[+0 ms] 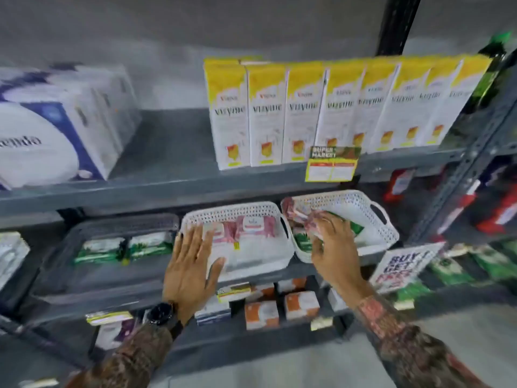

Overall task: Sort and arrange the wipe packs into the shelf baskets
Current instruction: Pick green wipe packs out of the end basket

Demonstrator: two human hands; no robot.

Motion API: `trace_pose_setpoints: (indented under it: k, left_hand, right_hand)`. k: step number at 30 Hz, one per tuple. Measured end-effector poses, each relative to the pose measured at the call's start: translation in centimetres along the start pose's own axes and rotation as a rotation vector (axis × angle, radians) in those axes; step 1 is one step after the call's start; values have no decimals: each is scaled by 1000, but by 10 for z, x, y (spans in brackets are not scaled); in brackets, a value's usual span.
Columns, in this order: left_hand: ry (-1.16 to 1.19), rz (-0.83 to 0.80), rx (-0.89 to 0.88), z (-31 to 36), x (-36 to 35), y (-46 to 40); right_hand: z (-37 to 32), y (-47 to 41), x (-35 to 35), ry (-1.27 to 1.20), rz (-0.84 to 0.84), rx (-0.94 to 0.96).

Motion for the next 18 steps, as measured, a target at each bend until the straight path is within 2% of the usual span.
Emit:
trace_pose_setpoints:
  k: [6, 11, 14, 18]
  left_hand:
    - [-90, -196, 126, -49, -83, -8]
    - [-95, -354, 298, -73, -122, 0]
    - [-99, -314, 326, -71, -126, 2]
    - [-105, -277, 331, -72, -120, 4]
  right_hand:
    - [88, -17, -71, 117, -356, -179]
    - [112, -50, -108, 184, -514, -209]
    - [132, -60, -123, 240, -564, -246]
    - [148, -60, -135, 191, -574, -287]
Point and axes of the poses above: each hand's wrist, its own y-axis away from the middle knuckle, its own x-axis out of the back of the hand, z = x × y, the point moved 10 cm from there along -y, towards the middle knuckle, and after that the axes turned 2 degrees about y, right-handed, at the moved point
